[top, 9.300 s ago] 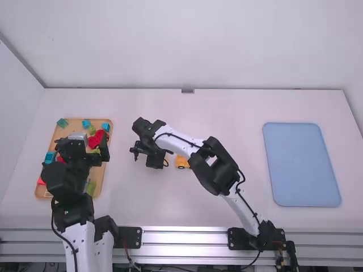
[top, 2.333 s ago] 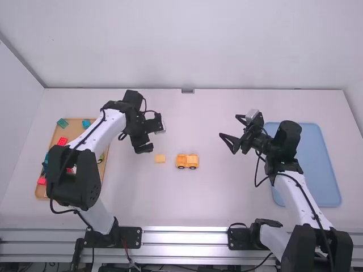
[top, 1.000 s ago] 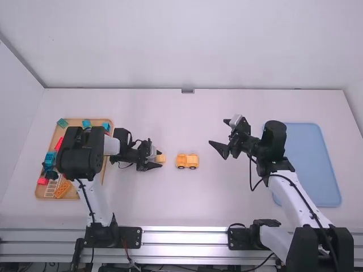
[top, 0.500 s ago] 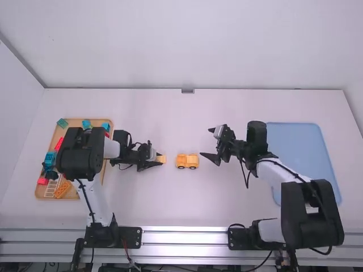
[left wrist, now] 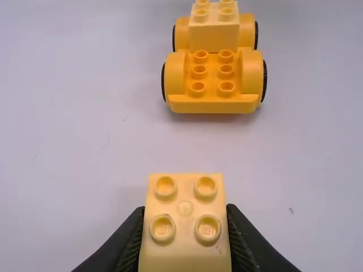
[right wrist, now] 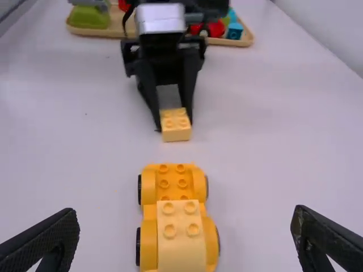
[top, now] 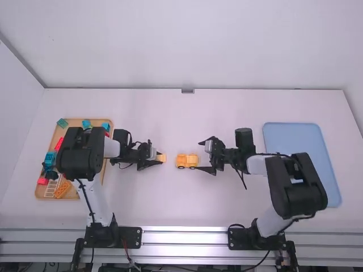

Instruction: Assemble lego blocks to make yellow taxi

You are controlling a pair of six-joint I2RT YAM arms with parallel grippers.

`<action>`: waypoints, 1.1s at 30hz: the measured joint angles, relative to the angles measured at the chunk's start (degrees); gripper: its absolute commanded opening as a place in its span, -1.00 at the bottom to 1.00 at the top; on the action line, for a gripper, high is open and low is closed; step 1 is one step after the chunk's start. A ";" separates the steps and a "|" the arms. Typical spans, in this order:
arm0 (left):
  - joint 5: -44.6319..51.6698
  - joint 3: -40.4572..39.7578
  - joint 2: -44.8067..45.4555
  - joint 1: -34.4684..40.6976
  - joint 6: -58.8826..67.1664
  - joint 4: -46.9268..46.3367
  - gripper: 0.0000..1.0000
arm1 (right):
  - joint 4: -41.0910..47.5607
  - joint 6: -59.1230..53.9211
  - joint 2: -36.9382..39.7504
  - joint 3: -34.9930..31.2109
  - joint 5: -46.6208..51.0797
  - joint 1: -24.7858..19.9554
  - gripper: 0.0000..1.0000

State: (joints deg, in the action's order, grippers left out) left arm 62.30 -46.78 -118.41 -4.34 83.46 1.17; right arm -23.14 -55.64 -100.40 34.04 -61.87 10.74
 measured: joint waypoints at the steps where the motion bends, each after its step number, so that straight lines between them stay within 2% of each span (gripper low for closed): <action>1: -0.37 -0.68 0.00 0.00 -0.02 -0.98 -0.79 | -1.97 -0.55 -2.05 0.00 -0.35 0.50 0.97; 7: -1.05 -3.91 0.00 0.00 -0.02 -4.59 -0.87 | -15.37 -0.98 -11.72 -0.04 -1.11 2.80 0.96; 9: -1.05 -4.83 0.00 0.00 -0.02 -5.66 -0.88 | -23.34 2.10 -15.91 -0.04 -0.87 3.39 0.97; 12: -1.05 -5.20 0.00 0.02 -0.02 -6.47 -0.91 | -28.57 5.86 -19.04 0.09 -0.81 3.39 0.97; 15: -1.07 -5.22 0.02 0.07 -0.04 -6.43 -0.92 | -28.72 8.79 -22.05 1.18 -0.74 3.43 0.97; 19: -1.05 -5.25 0.00 0.11 -0.04 -6.54 -0.95 | -24.65 10.67 -24.87 3.93 -0.74 3.72 0.97; 24: -1.01 -5.29 0.00 0.11 -0.04 -6.58 -0.96 | -21.55 11.50 -25.33 6.62 -0.76 3.82 0.76; 27: -0.37 -5.51 0.00 0.15 -0.04 -6.56 -0.97 | -21.38 11.41 -25.33 7.13 -0.76 3.82 0.54; 33: 0.04 -5.62 0.02 1.29 -0.20 -6.51 -0.97 | -21.33 9.73 -25.33 6.99 -0.74 4.42 0.36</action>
State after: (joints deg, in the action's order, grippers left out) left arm 62.35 -52.40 -118.39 -3.05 83.26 -5.34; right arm -44.47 -45.91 -125.73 41.04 -62.61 15.16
